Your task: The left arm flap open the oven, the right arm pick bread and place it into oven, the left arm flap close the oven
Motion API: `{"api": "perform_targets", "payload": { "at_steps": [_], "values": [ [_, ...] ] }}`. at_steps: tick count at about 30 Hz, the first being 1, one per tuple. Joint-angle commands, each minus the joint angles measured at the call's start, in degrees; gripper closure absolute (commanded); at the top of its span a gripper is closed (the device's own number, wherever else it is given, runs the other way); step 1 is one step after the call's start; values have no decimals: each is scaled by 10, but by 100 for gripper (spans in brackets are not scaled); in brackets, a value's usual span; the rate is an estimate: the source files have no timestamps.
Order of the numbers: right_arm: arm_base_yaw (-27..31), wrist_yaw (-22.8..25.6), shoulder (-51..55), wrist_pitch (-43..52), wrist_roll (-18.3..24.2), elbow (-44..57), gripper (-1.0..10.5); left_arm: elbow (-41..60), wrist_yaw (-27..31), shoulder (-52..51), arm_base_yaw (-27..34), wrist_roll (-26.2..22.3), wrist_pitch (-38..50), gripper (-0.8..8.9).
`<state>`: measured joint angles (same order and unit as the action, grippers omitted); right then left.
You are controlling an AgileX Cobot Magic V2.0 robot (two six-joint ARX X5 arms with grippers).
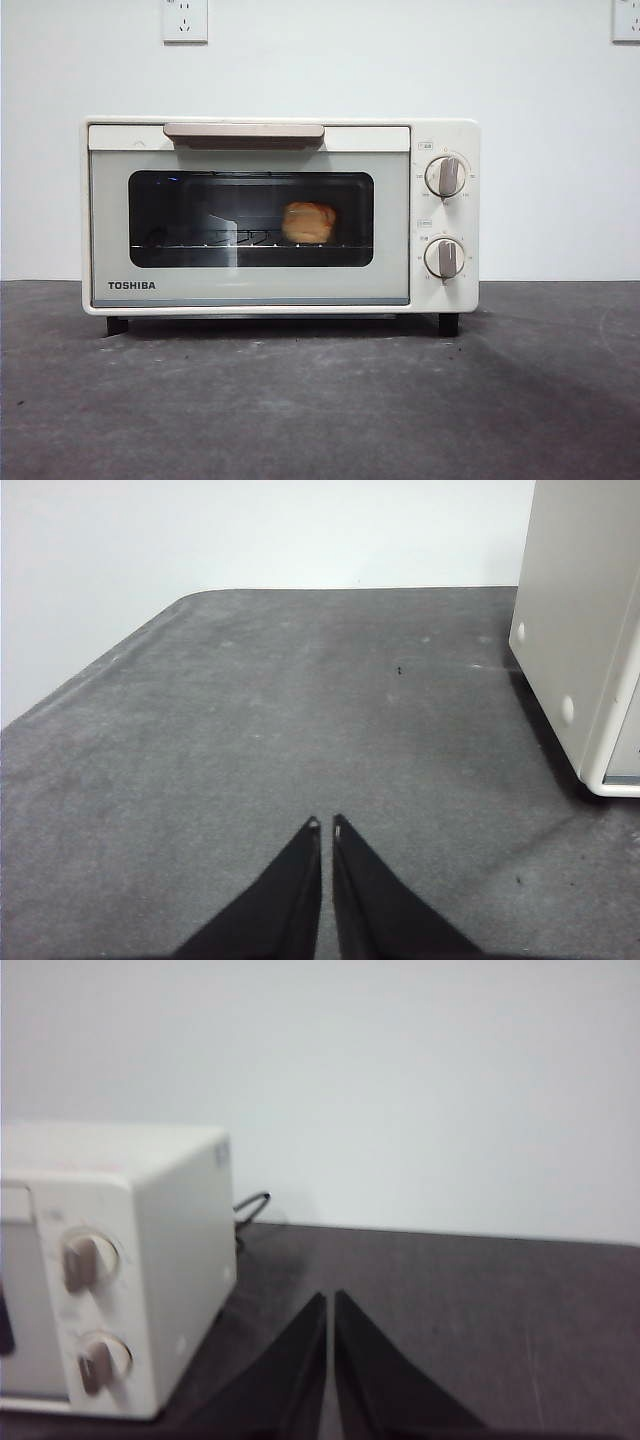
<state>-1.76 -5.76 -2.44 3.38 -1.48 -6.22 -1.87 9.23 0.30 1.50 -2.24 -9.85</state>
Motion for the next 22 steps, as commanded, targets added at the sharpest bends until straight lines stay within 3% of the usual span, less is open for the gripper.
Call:
{"api": "perform_targets", "payload": {
  "at_steps": [1,6,22],
  "values": [
    [1,7,12,9,4,24,939,12,2,-1,1,-1,6,785],
    [1,13,22,7,-4,56,939,12,2,-1,1,-1,6,785],
    [1,13,22,-138,-8,57,938,12,2,-1,1,-1,6,785]
  ]
}}
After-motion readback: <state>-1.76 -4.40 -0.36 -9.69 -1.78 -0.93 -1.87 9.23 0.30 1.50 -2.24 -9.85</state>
